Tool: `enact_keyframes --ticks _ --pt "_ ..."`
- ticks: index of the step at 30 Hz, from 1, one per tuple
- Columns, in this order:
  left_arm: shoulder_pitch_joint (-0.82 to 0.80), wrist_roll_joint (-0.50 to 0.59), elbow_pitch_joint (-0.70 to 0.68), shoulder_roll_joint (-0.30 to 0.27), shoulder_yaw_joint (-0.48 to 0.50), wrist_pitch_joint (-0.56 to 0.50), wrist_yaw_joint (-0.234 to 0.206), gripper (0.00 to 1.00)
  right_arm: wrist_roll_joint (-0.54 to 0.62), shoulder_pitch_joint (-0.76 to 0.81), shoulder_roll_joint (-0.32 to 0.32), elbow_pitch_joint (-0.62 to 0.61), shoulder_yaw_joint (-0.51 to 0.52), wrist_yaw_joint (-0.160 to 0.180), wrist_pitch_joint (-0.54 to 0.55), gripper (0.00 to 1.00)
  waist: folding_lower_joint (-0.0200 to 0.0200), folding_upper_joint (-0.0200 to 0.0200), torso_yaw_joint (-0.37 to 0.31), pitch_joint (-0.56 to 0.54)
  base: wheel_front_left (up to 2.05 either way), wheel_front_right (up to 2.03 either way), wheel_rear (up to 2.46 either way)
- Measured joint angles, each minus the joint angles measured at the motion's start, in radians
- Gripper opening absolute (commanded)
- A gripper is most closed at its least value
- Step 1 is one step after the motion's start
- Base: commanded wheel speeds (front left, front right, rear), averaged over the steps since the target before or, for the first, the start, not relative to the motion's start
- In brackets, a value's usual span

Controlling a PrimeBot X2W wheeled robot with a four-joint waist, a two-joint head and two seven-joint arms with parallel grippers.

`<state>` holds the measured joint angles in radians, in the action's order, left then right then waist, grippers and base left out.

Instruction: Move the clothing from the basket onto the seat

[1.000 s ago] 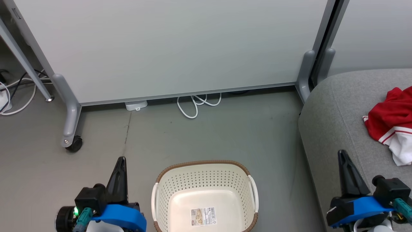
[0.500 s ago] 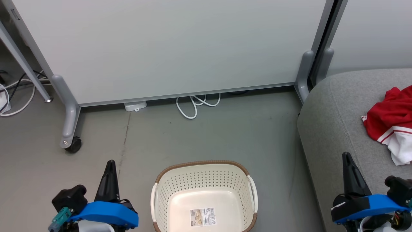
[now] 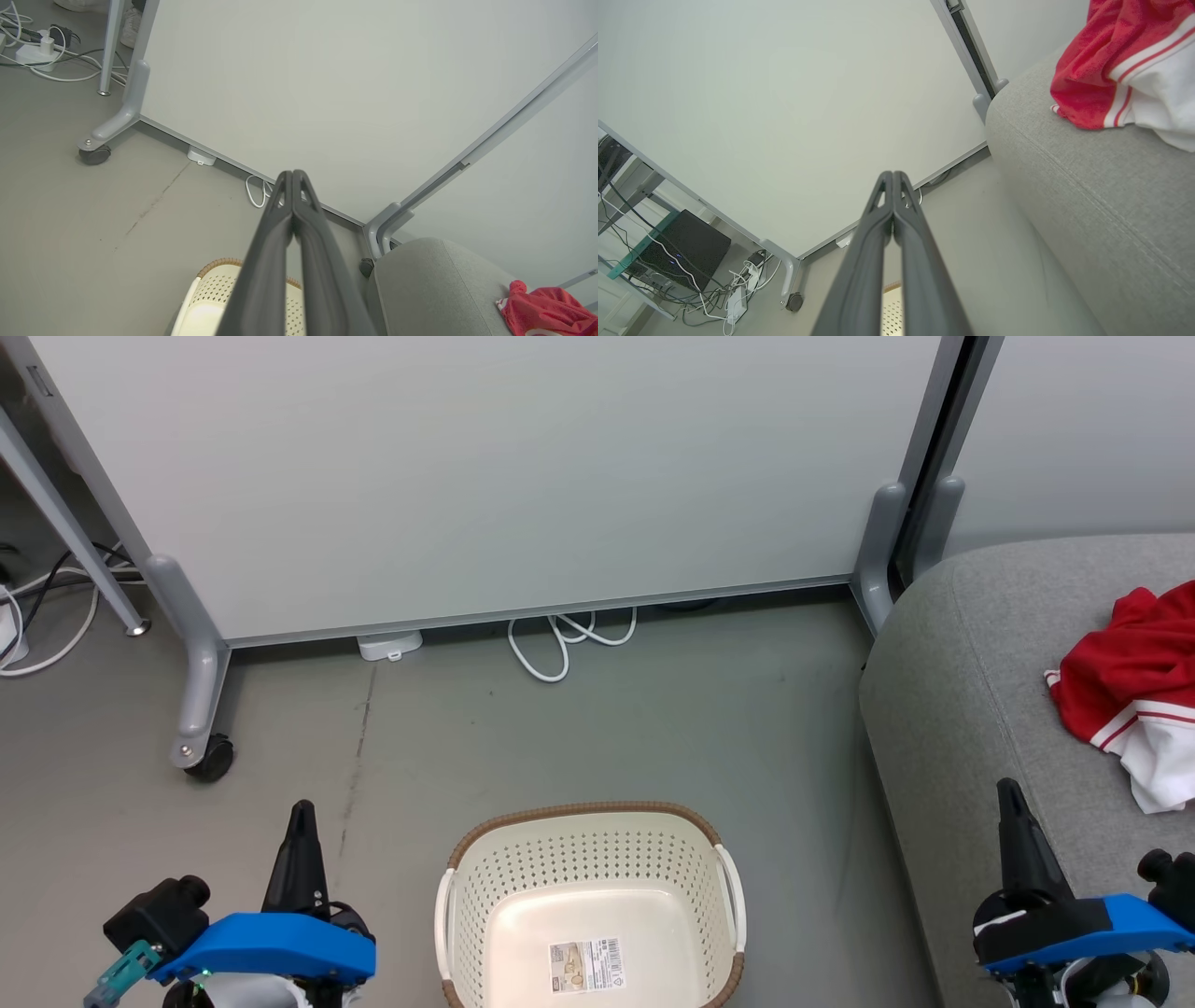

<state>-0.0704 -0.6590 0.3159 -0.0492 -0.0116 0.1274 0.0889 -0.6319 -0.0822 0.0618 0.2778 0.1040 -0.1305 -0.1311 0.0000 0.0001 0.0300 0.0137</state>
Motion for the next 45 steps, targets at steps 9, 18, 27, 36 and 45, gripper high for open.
enact_keyframes --ticks 9,18,27,36,45 --pt "-0.005 -0.128 -0.009 0.000 0.016 -0.033 0.005 0.00 -0.133 -0.001 -0.002 -0.005 0.001 0.000 0.033 0.00 0.0000 0.0000 -0.003 -0.001 0.00 0.00 0.00" --pt "-0.010 -0.245 -0.018 0.000 0.032 -0.063 0.010 0.00 -0.251 -0.002 -0.003 -0.008 0.001 0.000 0.061 0.00 0.0001 0.0000 -0.006 -0.002 0.00 0.00 0.00" --pt "-0.012 -0.352 -0.025 0.000 0.045 -0.091 0.015 0.00 -0.361 -0.004 -0.004 -0.011 0.002 0.000 0.089 0.00 0.0001 0.0000 -0.008 -0.003 0.00 0.00 0.00" --pt "-0.014 -0.449 -0.032 0.000 0.060 -0.115 0.017 0.00 -0.464 -0.006 -0.005 -0.015 0.003 0.000 0.115 0.00 0.0001 0.0000 -0.011 -0.004 0.00 0.00 0.00" --pt "-0.017 -0.541 -0.039 0.000 0.069 -0.136 0.021 0.00 -0.554 -0.007 -0.006 -0.017 0.005 0.000 0.139 0.00 0.0001 0.0000 -0.014 -0.005 0.00 0.00 0.00"
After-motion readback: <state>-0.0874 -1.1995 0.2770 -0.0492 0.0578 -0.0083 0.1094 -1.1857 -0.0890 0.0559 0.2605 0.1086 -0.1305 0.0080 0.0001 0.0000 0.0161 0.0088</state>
